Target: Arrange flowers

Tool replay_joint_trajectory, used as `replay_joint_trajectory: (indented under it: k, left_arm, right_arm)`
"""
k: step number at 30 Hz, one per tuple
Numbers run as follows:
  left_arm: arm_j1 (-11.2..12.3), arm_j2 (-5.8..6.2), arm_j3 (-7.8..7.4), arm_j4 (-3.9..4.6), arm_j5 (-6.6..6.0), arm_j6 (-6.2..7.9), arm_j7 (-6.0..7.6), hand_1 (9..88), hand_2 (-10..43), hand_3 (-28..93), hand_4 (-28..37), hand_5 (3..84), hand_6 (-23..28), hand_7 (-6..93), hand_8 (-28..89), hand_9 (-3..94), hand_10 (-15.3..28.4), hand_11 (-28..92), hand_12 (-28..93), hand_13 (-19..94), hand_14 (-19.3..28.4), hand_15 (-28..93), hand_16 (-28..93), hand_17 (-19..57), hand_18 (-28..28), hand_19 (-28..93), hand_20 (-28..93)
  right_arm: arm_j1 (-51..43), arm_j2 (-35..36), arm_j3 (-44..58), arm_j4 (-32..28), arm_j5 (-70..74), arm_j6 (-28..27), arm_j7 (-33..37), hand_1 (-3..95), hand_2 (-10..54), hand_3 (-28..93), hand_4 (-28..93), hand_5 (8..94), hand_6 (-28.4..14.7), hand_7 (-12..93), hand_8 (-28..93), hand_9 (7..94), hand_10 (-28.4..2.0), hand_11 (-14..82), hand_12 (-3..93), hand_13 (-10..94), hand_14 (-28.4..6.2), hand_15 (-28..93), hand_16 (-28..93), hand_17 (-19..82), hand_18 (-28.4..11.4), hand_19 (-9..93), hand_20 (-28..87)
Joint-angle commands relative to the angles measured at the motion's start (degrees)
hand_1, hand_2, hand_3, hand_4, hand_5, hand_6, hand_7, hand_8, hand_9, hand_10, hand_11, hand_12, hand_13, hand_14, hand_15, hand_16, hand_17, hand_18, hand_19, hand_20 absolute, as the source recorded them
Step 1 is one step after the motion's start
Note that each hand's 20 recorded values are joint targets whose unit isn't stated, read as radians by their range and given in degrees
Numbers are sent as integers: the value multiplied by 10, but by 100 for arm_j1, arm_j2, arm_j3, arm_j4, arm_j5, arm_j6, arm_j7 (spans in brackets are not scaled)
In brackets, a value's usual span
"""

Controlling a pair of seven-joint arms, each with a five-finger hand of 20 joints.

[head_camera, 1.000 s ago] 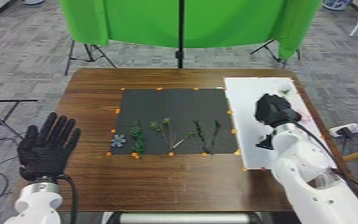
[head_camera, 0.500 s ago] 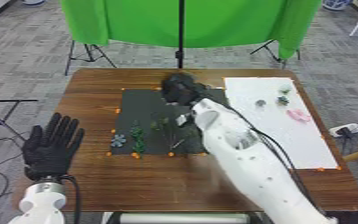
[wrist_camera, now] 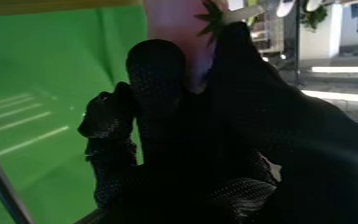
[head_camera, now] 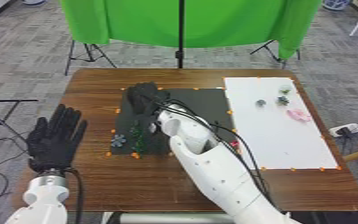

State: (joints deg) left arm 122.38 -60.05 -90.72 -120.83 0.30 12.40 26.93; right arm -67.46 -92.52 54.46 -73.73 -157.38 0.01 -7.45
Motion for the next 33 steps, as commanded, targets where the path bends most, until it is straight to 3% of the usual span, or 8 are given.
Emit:
replay_joint_trajectory:
  k: [1, 4, 8, 16, 25, 28, 31, 33]
  left_arm:
    - [-58, 5, 10, 70, -45, -54, -141, 257, 168, 783, -283, 462, 83, 136, -119, 388, 125, 237, 63, 278, 106, 334, -86, -48, 103, 269, 119]
    - [-95, 2, 12, 81, -61, -39, -182, 257, 168, 783, -283, 462, 83, 135, -119, 388, 125, 238, 63, 277, 105, 334, -87, -48, 102, 267, 122]
    - [-106, -11, 23, 81, -217, -6, -180, 257, 168, 782, -283, 462, 85, 134, -118, 388, 126, 237, 61, 278, 107, 338, -86, -48, 102, 267, 125]
    - [-89, -16, 9, 86, -199, 34, -183, 258, 169, 780, -283, 465, 86, 134, -117, 392, 131, 238, 63, 278, 113, 346, -90, -50, 104, 271, 128]
    - [-115, -37, 36, 96, -193, 31, -160, 261, 171, 776, -283, 460, 88, 133, -116, 387, 132, 234, 61, 274, 117, 342, -91, -55, 109, 282, 128]
    - [-87, -91, 15, 88, -181, 44, -198, 262, 172, 775, -283, 460, 90, 134, -116, 387, 136, 233, 61, 276, 122, 344, -90, -57, 112, 286, 128]
    - [-12, -250, -28, 86, -155, 42, -277, 263, 173, 772, -283, 461, 92, 131, -115, 387, 139, 229, 61, 276, 127, 346, -91, -63, 116, 295, 128]
    - [40, -328, -83, 75, -99, 53, -343, 263, 174, 771, -283, 462, 92, 130, -114, 387, 140, 227, 61, 277, 128, 346, -91, -65, 118, 299, 128]
  right_arm:
    - [-192, -17, -142, 3, -9, 219, 335, 574, -95, 811, -283, 765, -23, 448, -13, 841, -121, 158, 420, 660, -99, 592, 404, 298, -232, 875, 498]
    - [-194, -62, -127, 11, -95, 167, 471, 572, -95, 810, -283, 758, -24, 439, -23, 835, -119, 149, 415, 654, -98, 587, 402, 294, -231, 871, 498]
    - [-267, -169, -39, -16, -317, -234, 638, 563, -95, 803, -283, 698, -21, 372, -74, 789, -121, 107, 365, 623, -91, 561, 380, 277, -228, 849, 494]
    - [-253, -85, -117, -88, -150, -266, 768, 548, -95, 801, -283, 671, -9, 239, -116, 697, -131, 204, 194, 605, -94, 547, 362, 272, -227, 843, 492]
    - [-210, -7, -205, -164, 2, -167, 988, 495, -95, 826, -283, 635, -4, 205, -155, 656, -128, 167, 143, 606, -110, 553, 326, 274, -230, 846, 487]
    - [-240, 77, -222, -307, 209, -305, 1115, 477, -95, 834, -283, 630, -5, 196, -152, 649, -128, 161, 140, 606, -114, 561, 313, 274, -230, 847, 487]
    - [-325, 323, -215, -700, 640, -415, 1372, 447, -95, 860, -283, 613, -12, 188, -147, 625, -130, 149, 140, 595, -123, 579, 275, 275, -232, 849, 486]
    - [-494, 433, 121, -1160, 725, -795, 1541, 420, -95, 874, -283, 594, -17, 184, -144, 599, -131, 143, 137, 579, -133, 593, 213, 274, -234, 846, 483]
